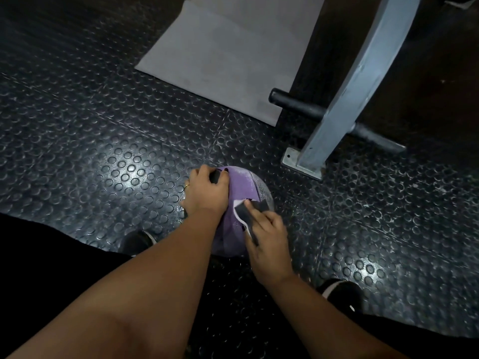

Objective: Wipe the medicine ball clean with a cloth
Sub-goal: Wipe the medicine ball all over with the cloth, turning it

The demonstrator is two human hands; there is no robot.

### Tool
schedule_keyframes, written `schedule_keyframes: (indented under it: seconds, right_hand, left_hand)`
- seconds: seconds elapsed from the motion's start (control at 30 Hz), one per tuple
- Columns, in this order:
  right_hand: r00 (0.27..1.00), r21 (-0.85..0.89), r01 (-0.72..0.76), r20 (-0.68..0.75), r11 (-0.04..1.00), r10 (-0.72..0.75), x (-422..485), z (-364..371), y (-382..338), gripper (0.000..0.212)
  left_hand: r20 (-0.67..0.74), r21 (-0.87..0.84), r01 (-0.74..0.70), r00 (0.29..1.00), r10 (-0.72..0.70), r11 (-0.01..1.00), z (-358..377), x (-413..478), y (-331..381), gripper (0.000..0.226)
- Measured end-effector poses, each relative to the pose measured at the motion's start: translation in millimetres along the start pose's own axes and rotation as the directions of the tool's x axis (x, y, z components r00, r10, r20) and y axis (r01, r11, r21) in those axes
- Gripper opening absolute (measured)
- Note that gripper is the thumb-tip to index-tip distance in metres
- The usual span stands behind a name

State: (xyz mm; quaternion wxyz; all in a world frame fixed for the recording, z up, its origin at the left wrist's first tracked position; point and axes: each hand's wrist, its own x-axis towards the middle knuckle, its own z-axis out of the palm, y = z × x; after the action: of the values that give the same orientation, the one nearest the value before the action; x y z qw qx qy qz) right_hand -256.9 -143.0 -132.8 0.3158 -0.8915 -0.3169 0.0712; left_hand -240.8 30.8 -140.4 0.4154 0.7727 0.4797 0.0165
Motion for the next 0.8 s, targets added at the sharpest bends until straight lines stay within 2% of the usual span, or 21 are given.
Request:
schedule_keyframes:
  seconds: [0.1, 0.2, 0.33, 0.4, 0.53, 0.67, 0.8]
  right_hand:
    - [1.0, -0.035, 0.004, 0.026, 0.999, -0.003, 17, 1, -2, 0.05]
    - [1.0, -0.06, 0.009, -0.015, 0.998, -0.01, 51, 4, -6, 0.043]
    - [0.997, -0.023, -0.08, 0.016, 0.997, 0.081, 97, 2, 6, 0.026]
    - [0.994, -0.015, -0.096, 0.042, 0.995, 0.096, 104, 1, 13, 0.025]
    - [0.998, 0.054, -0.059, -0.031, 0.997, 0.061, 68, -3, 7, 0.034]
    - [0.994, 0.071, -0.105, -0.004, 0.992, 0.105, 14, 1, 8, 0.05]
    - [0.997, 0.062, -0.06, -0.047, 0.996, 0.063, 11, -1, 14, 0.048]
  left_hand:
    - [0.024, -0.009, -0.051, 0.998, 0.051, 0.999, -3, 3, -8, 0.033]
    - [0.03, -0.004, -0.091, 0.995, 0.091, 0.996, -5, 2, -14, 0.035]
    - [0.008, -0.007, -0.11, 0.994, 0.11, 0.994, -3, -4, -13, 0.034]
    - [0.009, -0.029, -0.087, 0.996, 0.088, 0.996, -2, -3, -11, 0.032]
    - [0.012, -0.067, -0.043, 0.999, 0.044, 0.997, -2, 7, -10, 0.031]
    - [0.025, -0.061, -0.019, 0.999, 0.02, 0.998, -4, 15, -8, 0.034]
    - [0.052, -0.043, -0.068, 0.996, 0.07, 0.997, -5, 12, -8, 0.033]
